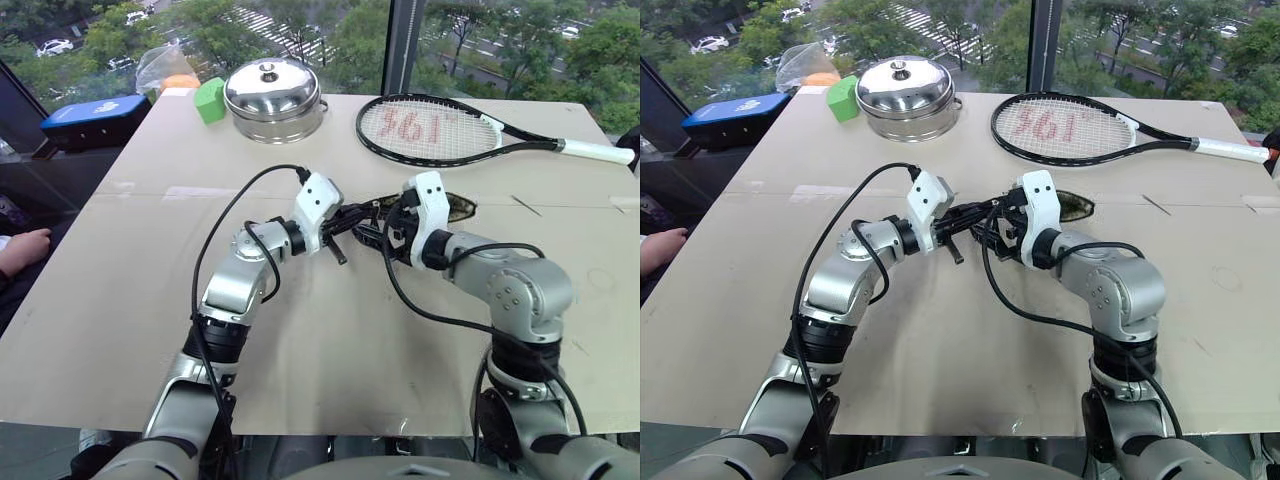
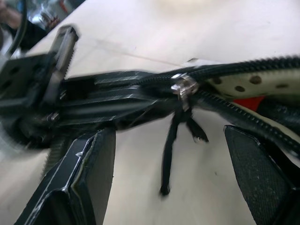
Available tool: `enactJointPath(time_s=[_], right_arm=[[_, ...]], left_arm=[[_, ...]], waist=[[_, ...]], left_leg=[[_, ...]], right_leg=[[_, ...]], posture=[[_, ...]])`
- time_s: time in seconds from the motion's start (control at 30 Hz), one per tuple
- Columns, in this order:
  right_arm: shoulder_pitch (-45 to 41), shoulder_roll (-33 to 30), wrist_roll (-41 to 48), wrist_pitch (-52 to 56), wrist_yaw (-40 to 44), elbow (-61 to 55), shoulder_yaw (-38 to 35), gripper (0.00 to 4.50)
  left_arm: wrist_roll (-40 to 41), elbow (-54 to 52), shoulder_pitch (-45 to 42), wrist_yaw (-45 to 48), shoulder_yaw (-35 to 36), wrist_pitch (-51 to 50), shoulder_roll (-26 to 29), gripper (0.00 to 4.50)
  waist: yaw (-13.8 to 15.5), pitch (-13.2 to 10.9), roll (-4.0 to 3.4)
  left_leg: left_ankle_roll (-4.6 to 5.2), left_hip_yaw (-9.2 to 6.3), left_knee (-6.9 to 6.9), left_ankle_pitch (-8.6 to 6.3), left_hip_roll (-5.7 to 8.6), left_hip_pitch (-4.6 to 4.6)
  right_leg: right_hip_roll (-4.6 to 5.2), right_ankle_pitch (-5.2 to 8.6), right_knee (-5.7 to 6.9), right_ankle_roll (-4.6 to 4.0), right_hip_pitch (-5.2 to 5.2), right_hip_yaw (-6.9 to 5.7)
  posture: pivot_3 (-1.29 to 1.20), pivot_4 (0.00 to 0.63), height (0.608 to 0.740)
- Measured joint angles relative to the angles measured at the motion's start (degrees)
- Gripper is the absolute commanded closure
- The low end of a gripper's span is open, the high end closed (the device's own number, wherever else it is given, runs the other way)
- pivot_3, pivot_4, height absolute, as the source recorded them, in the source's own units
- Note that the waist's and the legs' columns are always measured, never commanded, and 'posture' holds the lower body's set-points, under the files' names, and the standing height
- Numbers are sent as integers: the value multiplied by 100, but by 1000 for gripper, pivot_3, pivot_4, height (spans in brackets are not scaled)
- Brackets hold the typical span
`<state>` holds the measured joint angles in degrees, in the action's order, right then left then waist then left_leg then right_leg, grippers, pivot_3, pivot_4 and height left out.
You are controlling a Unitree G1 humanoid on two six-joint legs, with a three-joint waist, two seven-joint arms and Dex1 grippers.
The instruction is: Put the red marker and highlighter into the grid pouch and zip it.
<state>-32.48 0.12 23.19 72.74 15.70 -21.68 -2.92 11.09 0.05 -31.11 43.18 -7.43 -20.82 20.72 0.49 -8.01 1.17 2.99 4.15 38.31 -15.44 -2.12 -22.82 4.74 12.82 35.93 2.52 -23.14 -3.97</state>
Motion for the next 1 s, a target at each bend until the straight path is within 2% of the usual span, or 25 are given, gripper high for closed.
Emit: enactJointPath(time_s=[0.03, 0.2, 0.47, 0.57, 0.63, 1.0], right_arm=[[0, 18, 21, -54, 4, 48, 0, 1603], [0, 87, 263, -183, 62, 113, 139, 4028], [0, 138, 433, -303, -34, 224, 201, 4028], [1, 123, 461, -302, -107, 253, 189, 3226], [4, 67, 466, -295, -166, 258, 131, 2204], [179, 35, 889, -133, -286, 147, -135, 2204]], left_arm=[[0, 0, 1, -8, 21, -11, 7, 4500], [-1, 0, 8, -52, 55, -73, 44, 4500], [0, -102, 73, -52, 79, -138, 120, 4500], [44, -108, 80, -51, 127, -226, 107, 4500], [98, -157, 85, -49, 140, -282, 107, 4500], [392, -177, 83, 122, 123, -485, 133, 4500]], waist=[[0, 0, 0], [0, 0, 0], [-7, 0, -1], [-4, 0, -1], [0, -1, -1], [-22, -1, -1]], left_leg=[[0, 0, 0, 0, 0, 0], [0, 0, 0, 0, -1, 0], [0, -1, -1, 0, -2, -1], [0, 0, 0, 0, -2, -1], [0, 0, 0, 0, -2, -1], [4, 0, -2, -2, -2, -1]], right_leg=[[0, 0, 0, 0, 0, 0], [1, 0, -1, 0, 0, 0], [1, 0, -1, 0, 0, 0], [2, 0, -1, 0, 0, 0], [3, 0, -2, 0, 0, 1], [3, 0, -2, 0, -1, 1]], posture=[[0, 150, 740], [0, 150, 740], [0, 150, 740], [0, 150, 740], [0, 150, 740], [0, 150, 740]])
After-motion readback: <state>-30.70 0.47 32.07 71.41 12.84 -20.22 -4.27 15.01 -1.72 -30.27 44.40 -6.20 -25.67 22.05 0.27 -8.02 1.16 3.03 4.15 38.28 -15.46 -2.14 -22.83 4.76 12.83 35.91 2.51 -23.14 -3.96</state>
